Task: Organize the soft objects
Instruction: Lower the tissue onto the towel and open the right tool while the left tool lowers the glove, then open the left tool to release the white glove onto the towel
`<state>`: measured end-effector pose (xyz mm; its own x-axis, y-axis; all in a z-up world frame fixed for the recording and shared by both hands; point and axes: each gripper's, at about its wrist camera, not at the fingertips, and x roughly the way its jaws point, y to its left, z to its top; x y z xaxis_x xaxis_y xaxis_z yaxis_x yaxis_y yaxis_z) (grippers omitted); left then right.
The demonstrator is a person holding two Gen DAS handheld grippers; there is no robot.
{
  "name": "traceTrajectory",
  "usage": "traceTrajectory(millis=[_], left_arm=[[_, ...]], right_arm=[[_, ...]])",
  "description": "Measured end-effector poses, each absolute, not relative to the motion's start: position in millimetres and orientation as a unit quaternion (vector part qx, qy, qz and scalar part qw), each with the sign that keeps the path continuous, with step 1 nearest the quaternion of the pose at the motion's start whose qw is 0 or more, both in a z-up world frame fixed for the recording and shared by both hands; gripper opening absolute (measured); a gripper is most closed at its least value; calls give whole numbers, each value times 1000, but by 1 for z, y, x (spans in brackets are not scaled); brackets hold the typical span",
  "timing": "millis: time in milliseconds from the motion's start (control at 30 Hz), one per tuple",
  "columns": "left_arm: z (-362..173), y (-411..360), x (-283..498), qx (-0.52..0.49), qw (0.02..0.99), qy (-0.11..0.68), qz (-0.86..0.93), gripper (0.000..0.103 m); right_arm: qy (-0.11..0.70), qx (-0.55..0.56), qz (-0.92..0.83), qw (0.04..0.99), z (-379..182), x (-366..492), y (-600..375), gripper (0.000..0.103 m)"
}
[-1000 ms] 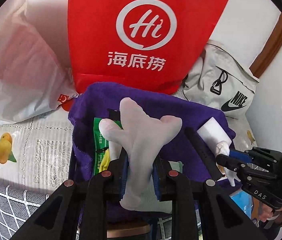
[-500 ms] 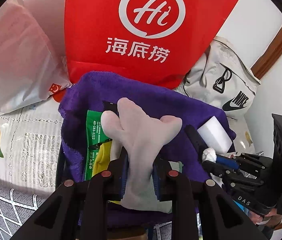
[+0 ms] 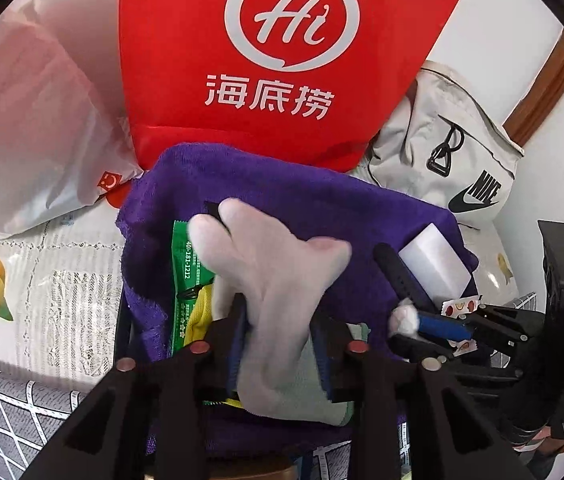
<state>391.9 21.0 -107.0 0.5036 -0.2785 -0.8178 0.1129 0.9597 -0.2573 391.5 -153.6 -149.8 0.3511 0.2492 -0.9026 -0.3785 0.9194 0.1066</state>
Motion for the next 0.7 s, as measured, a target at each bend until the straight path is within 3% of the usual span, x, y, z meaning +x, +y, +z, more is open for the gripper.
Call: traceTrajectory(millis=[100, 167, 700], left_arm=[[-104, 23, 391, -90, 864, 481, -116, 50], [-100, 25, 389, -92, 867, 476, -117, 55], [-49, 30, 360, -91, 882, 449, -107, 56]], right_arm=[[532, -65, 189, 823, -148, 392, -152, 45], [527, -65, 191, 826, -145, 390, -153, 46], [474, -45, 192, 858, -82, 362, -164, 46]])
